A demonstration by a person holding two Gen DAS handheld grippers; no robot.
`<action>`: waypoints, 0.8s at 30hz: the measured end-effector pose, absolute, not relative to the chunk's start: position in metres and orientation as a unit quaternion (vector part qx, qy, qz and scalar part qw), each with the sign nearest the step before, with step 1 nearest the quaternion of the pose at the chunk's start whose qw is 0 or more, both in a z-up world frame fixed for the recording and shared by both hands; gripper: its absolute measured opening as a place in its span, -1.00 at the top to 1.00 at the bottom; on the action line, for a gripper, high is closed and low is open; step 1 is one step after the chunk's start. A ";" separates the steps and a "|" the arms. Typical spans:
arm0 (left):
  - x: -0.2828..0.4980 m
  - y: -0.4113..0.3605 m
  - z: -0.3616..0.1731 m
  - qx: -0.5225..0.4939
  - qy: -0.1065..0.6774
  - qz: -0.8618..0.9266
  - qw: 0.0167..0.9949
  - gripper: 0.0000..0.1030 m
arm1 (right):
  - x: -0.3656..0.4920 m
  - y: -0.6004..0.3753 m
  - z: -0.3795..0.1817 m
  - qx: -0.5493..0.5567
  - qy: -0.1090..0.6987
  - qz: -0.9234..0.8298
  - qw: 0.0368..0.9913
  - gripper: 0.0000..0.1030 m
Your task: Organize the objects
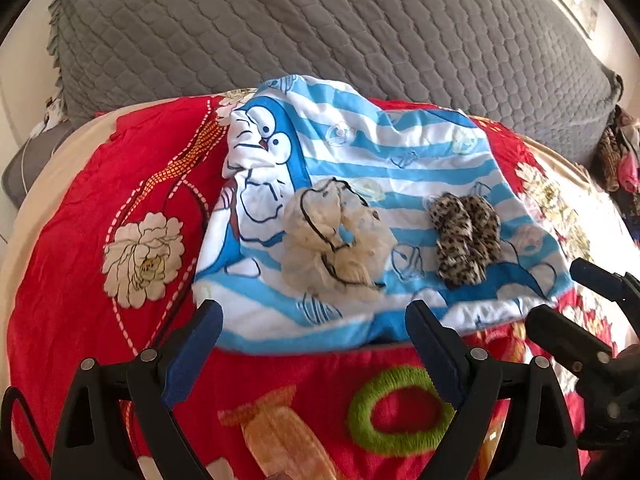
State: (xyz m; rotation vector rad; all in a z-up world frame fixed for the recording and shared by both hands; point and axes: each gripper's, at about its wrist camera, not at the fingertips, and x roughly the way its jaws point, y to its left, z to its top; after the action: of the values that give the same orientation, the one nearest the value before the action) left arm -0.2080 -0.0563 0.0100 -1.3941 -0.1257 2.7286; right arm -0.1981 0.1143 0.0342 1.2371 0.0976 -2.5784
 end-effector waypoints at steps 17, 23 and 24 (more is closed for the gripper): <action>-0.165 -0.064 0.019 -0.438 -0.044 0.897 0.053 -0.81 | -0.157 0.119 0.036 0.425 0.016 -0.896 0.129 -0.97; -0.156 -0.064 0.022 -0.432 -0.049 0.899 0.058 -0.81 | -0.148 0.118 0.036 0.421 0.020 -0.898 0.130 -0.97; -0.153 -0.064 0.022 -0.432 -0.047 0.899 0.059 -0.81 | -0.145 0.117 0.036 0.421 0.021 -0.898 0.129 -0.97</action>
State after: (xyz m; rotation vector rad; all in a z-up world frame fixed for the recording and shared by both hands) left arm -0.1534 -0.0635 0.0224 -1.3095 -0.1439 2.7214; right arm -0.1449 0.1171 0.0363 1.2230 0.0605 -2.6101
